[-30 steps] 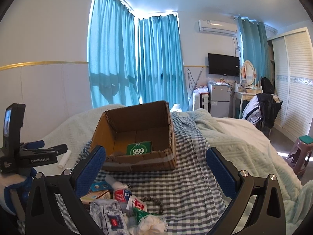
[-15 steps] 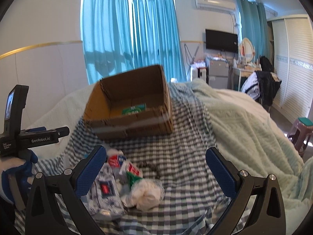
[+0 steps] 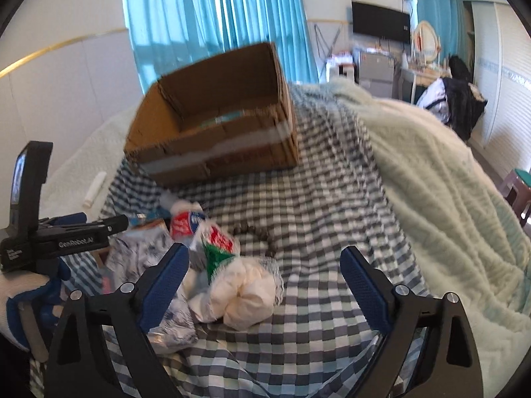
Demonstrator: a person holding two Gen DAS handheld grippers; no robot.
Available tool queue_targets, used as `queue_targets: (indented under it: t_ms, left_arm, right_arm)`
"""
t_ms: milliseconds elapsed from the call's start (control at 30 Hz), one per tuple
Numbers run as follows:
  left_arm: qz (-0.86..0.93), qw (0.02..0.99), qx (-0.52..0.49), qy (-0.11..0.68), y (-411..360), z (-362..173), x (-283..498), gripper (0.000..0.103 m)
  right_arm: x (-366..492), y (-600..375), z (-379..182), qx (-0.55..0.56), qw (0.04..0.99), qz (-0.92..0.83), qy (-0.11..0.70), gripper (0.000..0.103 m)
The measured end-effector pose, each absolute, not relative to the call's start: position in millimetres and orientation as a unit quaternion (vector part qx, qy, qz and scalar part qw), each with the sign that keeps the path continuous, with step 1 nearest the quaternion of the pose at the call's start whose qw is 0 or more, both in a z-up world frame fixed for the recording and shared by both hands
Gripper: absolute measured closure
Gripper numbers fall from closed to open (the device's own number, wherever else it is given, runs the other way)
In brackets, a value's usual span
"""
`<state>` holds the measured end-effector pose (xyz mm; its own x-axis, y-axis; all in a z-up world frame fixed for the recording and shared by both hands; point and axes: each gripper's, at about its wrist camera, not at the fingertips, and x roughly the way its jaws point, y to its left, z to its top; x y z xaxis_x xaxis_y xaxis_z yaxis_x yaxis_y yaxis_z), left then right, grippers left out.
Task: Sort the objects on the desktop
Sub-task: 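Grasp the Amoxicillin box with the left tool while the right grasps the white tissue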
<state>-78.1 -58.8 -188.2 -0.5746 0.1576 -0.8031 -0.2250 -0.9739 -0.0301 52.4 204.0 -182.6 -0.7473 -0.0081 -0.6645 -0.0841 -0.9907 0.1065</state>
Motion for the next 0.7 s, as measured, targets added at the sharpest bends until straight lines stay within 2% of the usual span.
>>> queue_targets:
  t_ms: [133,233,267,300,333,367,433,500,600,700]
  left_arm:
    - [0.874,0.111,-0.472,0.044,-55.9,-200.7,-83.1,0.0]
    - [0.865,0.116,-0.487,0.043,-55.5,-210.7,-85.0,0.007]
    - [0.861,0.122,-0.493,0.038,-56.1,-213.5,-85.8,0.014]
    - [0.857,0.13,-0.497,0.032,-56.6,-215.4,-86.2,0.024]
    - [0.856,0.133,-0.499,0.03,-56.3,-215.7,-85.9,0.026]
    - [0.856,0.133,-0.498,0.031,-56.2,-215.8,-85.1,0.026]
    - [0.857,0.134,-0.496,0.035,-55.2,-215.5,-84.2,0.026]
    - [0.858,0.134,-0.495,0.036,-54.4,-214.7,-83.0,0.026]
    - [0.86,0.134,-0.492,0.038,-55.1,-213.1,-81.9,0.027]
    - [0.864,0.13,-0.484,0.042,-55.3,-209.4,-79.0,0.027]
  right_arm:
    - [44.3,202.4,-196.1,-0.388,0.021,0.92,0.061,0.013]
    - [38.0,199.9,-210.0,-0.422,0.019,0.905,0.06,0.016]
    - [35.8,198.5,-215.3,-0.434,0.018,0.899,0.058,0.02]
    - [34.6,197.3,-219.1,-0.441,0.017,0.895,0.056,0.029]
    - [33.3,196.0,-223.1,-0.45,0.015,0.892,0.052,0.038]
    - [32.9,194.7,-225.5,-0.456,0.014,0.889,0.05,0.042]
    - [33.6,192.9,-228.5,-0.462,0.009,0.886,0.047,0.06]
    - [35.2,191.5,-229.2,-0.464,0.006,0.885,0.044,0.072]
    - [39.0,190.7,-226.9,-0.458,0.004,0.888,0.042,0.081]
    - [42.0,190.6,-222.2,-0.447,0.005,0.894,0.043,0.083]
